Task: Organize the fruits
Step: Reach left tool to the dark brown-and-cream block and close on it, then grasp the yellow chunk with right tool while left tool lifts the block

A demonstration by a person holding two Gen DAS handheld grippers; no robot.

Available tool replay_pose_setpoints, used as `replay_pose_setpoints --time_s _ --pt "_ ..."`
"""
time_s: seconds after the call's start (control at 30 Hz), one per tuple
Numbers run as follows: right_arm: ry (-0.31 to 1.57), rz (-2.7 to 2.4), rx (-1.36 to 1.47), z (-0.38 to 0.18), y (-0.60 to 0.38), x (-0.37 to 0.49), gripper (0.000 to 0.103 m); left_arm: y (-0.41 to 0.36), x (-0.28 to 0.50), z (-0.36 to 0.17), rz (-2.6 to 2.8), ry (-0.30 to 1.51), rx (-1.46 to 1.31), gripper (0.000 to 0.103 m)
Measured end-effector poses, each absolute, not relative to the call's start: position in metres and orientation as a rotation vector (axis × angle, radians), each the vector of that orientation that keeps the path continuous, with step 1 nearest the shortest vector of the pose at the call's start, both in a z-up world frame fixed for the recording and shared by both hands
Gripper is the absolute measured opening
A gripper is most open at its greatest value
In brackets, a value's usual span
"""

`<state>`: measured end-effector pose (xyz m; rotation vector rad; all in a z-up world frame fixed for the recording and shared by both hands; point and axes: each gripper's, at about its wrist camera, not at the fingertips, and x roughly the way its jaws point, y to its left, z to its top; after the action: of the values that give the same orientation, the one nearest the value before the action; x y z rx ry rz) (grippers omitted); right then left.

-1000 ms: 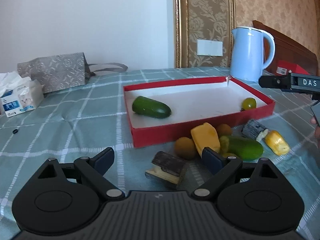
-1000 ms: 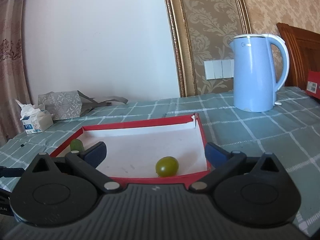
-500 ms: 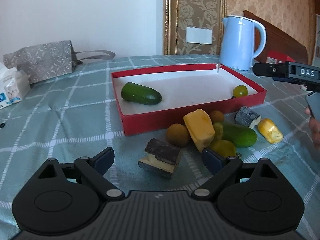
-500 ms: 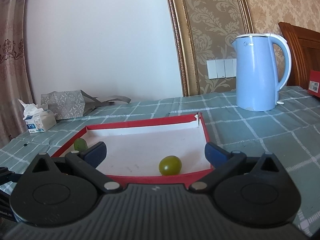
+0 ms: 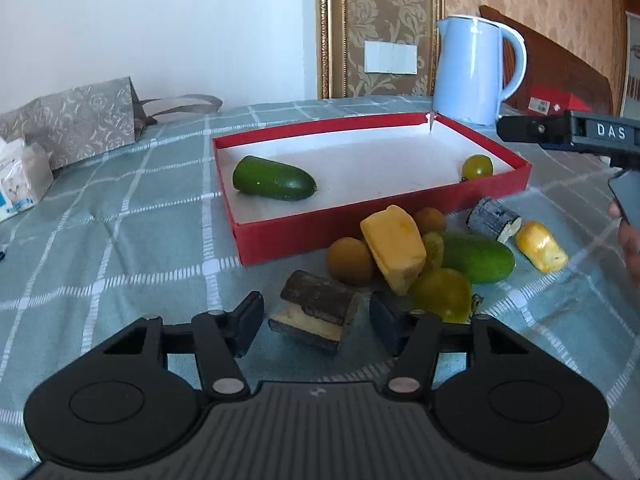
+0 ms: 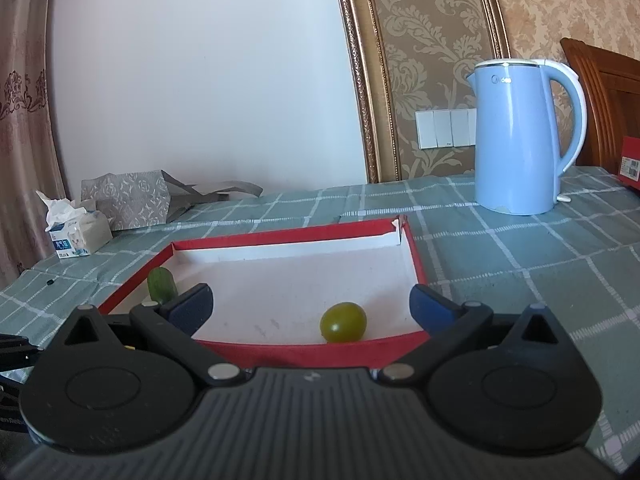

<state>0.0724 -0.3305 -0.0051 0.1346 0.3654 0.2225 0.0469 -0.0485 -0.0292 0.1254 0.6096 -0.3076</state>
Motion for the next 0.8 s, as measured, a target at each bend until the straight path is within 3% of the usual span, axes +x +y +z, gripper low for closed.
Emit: replay_pose_setpoints --time_s 0.1,0.17,0.4,0.8 --pt "0.364 0.223 0.130 -0.005 -0.331 0.072 0.103 -0.048 0.047 -0.029 -0.312 0.609 0.121 0.055" --pt "0.364 0.221 0.116 -0.002 -0.331 0.070 0.103 -0.048 0.047 -0.029 -0.315 0.604 0.122 0.042" --pt "0.320 0.219 0.041 0.000 -0.337 0.050 0.103 -0.046 0.047 -0.029 -0.311 0.605 0.102 0.043" --pt "0.425 0.265 -0.139 -0.024 -0.333 0.014 0.103 -0.048 0.046 -0.029 -0.310 0.604 0.109 0.043"
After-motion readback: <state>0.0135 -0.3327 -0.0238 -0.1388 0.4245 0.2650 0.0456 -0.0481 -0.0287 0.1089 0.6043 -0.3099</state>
